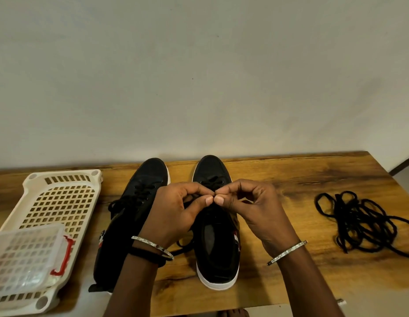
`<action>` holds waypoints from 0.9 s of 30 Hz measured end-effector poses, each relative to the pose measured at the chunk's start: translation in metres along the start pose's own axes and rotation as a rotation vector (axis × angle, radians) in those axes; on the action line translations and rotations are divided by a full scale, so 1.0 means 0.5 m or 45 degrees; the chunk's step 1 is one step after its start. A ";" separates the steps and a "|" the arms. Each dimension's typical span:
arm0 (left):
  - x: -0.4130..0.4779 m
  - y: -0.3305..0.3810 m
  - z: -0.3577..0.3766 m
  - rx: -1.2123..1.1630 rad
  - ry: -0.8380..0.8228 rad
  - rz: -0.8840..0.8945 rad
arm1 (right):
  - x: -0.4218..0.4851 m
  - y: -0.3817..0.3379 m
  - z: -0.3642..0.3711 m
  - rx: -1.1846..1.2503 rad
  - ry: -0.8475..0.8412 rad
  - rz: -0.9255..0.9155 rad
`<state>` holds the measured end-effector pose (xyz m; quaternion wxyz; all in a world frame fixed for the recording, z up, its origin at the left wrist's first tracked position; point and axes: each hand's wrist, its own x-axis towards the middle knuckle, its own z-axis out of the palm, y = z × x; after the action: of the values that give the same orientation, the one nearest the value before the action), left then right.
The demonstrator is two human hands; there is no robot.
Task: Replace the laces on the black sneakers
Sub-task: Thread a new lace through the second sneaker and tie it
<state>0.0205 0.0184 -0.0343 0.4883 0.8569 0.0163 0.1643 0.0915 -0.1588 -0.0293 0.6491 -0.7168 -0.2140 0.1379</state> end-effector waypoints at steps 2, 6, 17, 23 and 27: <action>0.003 -0.001 0.001 0.074 0.114 0.033 | -0.001 0.000 -0.008 0.002 -0.002 0.061; 0.002 -0.003 -0.001 0.137 0.191 0.042 | -0.004 -0.002 -0.025 -0.248 -0.082 0.139; 0.004 0.012 0.019 0.385 0.010 0.046 | -0.005 0.017 -0.011 -0.482 -0.029 -0.009; 0.002 0.025 0.039 0.581 0.072 -0.027 | -0.003 0.029 -0.019 -0.254 0.014 0.146; 0.002 0.027 0.053 0.579 0.089 -0.079 | -0.004 0.033 -0.019 -0.133 0.012 0.219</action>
<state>0.0275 -0.0105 -0.0352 0.2867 0.9377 0.0960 0.1710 0.0966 -0.1690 -0.0447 0.5978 -0.7660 -0.1554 0.1784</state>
